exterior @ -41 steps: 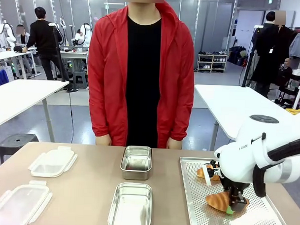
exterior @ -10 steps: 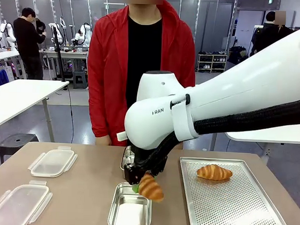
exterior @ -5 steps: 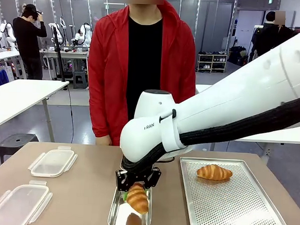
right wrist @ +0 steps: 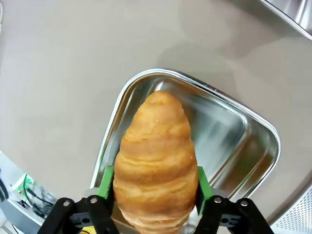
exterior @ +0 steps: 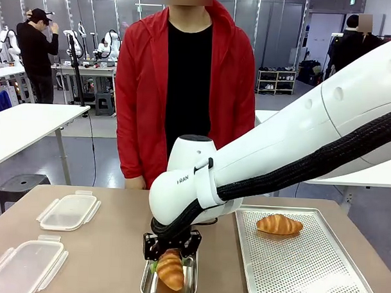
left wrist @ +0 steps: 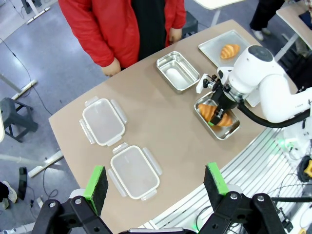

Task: Place the bread into the airtight container.
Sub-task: Pick up a Butter Roll and place it into an empty Airtight Container.

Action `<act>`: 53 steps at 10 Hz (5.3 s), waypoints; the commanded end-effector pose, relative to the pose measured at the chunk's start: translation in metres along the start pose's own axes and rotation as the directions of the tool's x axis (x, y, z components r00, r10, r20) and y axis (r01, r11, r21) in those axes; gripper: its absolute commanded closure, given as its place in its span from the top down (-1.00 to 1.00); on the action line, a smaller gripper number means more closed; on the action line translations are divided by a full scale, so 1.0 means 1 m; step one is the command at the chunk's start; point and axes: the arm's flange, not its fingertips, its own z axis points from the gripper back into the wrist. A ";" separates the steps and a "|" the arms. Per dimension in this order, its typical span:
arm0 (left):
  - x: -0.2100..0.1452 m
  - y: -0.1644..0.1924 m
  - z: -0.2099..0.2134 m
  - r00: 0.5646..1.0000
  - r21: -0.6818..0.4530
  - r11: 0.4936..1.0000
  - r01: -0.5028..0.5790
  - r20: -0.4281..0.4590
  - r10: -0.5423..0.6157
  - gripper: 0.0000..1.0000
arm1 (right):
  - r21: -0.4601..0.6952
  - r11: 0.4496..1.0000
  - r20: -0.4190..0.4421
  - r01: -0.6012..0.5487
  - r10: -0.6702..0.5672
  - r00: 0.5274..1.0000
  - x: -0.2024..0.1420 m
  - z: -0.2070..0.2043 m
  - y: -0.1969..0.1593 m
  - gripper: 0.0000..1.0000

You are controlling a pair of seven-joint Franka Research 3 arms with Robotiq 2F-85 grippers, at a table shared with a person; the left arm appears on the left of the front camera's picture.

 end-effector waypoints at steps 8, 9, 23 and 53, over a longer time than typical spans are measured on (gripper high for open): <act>0.000 0.000 0.001 1.000 -0.006 1.000 0.013 0.002 -0.013 1.00 | -0.020 1.000 0.012 -0.003 0.003 1.000 -0.001 0.014 0.002 1.00; 0.000 0.000 0.001 1.000 -0.006 1.000 0.013 0.002 -0.013 1.00 | -0.020 1.000 0.012 -0.003 0.003 1.000 -0.001 0.014 0.002 1.00; 0.000 0.000 0.001 1.000 -0.006 1.000 0.013 0.002 -0.013 1.00 | -0.044 0.998 0.020 -0.047 0.048 0.999 -0.043 0.100 -0.010 1.00; 0.000 0.000 0.001 1.000 -0.006 1.000 0.013 0.002 -0.013 1.00 | 0.146 0.989 0.841 0.005 -0.127 0.527 -0.336 0.269 -0.528 1.00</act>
